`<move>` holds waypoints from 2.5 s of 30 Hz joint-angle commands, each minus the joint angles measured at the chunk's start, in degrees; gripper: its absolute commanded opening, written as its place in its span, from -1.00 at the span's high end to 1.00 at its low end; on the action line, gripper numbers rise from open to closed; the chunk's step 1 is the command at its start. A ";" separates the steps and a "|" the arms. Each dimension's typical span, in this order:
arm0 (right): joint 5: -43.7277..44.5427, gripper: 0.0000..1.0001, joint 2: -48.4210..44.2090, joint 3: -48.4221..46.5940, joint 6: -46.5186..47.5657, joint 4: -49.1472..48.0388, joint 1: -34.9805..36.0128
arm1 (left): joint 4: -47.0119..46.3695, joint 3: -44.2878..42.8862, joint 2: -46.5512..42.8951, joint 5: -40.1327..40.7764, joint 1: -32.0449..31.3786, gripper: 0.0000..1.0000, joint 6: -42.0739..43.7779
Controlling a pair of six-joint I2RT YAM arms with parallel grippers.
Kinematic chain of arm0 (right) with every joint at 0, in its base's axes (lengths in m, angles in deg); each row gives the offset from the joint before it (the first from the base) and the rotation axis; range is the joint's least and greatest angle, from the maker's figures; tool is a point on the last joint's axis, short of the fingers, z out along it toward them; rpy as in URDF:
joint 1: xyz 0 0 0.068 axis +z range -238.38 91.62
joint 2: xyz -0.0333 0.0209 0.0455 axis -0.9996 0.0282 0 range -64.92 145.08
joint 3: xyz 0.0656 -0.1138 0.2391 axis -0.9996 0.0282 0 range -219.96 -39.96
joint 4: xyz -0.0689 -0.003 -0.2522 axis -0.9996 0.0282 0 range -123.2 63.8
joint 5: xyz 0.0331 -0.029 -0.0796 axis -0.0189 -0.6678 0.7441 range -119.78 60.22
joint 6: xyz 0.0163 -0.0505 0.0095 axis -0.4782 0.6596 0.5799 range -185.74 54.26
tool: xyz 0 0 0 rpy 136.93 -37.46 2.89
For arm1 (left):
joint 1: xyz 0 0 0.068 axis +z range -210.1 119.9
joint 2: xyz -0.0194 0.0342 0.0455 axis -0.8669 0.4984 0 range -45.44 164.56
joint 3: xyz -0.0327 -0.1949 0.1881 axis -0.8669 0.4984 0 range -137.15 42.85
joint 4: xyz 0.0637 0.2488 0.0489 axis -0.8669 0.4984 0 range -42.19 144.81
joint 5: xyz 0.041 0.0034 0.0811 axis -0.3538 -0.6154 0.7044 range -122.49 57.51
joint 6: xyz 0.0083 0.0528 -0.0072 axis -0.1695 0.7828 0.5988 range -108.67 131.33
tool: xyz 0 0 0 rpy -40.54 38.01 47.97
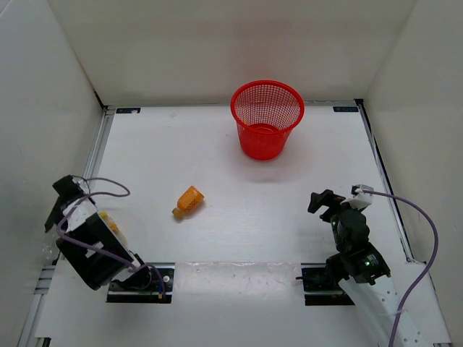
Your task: Put the plastic bottles in the bin
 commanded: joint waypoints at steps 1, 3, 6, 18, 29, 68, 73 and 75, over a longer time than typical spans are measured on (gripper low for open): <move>-1.13 -1.00 2.48 -2.71 0.21 -3.55 0.32 | 9.60 -9.79 -5.19 -7.32 -3.28 0.79 -8.12; -1.66 -1.00 4.41 -3.32 0.21 -4.08 0.32 | 13.03 -14.78 -6.07 -9.69 -5.47 0.79 -11.11; -2.80 -1.00 6.08 -4.82 0.21 -4.08 0.32 | 17.69 -19.80 -6.60 -11.37 -8.73 0.79 -14.70; -37.26 -1.00 20.53 -15.96 2.23 -17.32 0.32 | 57.36 -63.12 0.51 -53.29 -26.03 0.79 -25.72; -59.48 -1.00 55.63 -43.45 -3.34 -47.60 10.15 | 64.72 -68.16 -2.39 -79.05 -48.43 0.79 -21.92; -57.92 0.82 84.31 -59.57 -21.87 -61.92 16.93 | 60.42 -67.37 2.46 -66.49 -57.07 -0.88 -29.48; -39.67 0.88 77.29 -59.57 -10.98 -42.55 16.93 | 56.12 -66.84 -0.53 -54.29 -57.07 -1.00 -33.79; -25.92 0.90 75.88 -64.11 -1.27 -36.10 17.98 | 53.67 -65.18 -3.07 -46.46 -55.51 -1.00 -35.89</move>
